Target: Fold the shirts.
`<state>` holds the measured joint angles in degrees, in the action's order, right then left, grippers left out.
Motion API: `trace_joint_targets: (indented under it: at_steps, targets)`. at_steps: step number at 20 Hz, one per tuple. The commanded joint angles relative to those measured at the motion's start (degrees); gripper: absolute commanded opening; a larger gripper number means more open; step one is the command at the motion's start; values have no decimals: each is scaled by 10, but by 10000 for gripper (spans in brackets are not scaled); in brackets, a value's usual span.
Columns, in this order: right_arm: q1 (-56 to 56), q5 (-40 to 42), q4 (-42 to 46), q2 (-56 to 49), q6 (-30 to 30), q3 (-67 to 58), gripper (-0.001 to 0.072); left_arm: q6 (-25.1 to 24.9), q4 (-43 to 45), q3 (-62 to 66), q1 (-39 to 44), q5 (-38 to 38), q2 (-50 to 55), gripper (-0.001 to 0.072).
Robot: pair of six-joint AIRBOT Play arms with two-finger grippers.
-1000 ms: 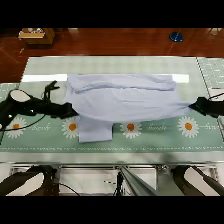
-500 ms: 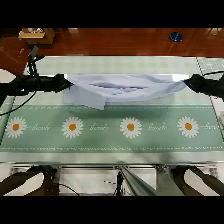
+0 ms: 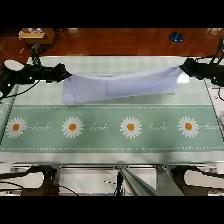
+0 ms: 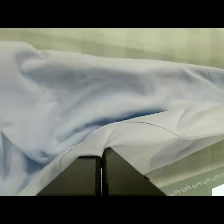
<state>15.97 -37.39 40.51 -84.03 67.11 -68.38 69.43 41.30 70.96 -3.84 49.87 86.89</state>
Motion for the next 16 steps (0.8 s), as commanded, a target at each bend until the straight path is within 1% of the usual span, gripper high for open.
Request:
trace_joint_targets:
  at_steps: [1, 3, 6, 10, 13, 16]
  targets:
    - [-1, 26, -23, -42, 3, -26, 30, 0, -11, 83, -1, 28, 80, 19]
    - [-1, 42, -27, -54, 3, -26, 30, 0, -11, 122, -1, 37, 111, 19]
    - [-2, 44, -26, -71, 1, -26, 30, 0, -11, 158, -1, 37, 141, 19]
    - [-1, 37, -24, -100, 1, -26, 31, 0, -10, 161, -1, 37, 158, 19]
    - [-5, 9, -21, -121, 1, -26, 31, 0, -10, 161, -1, 38, 172, 20]
    - [-28, 2, 19, -133, 1, -26, 32, 0, -10, 161, -1, 53, 184, 20]
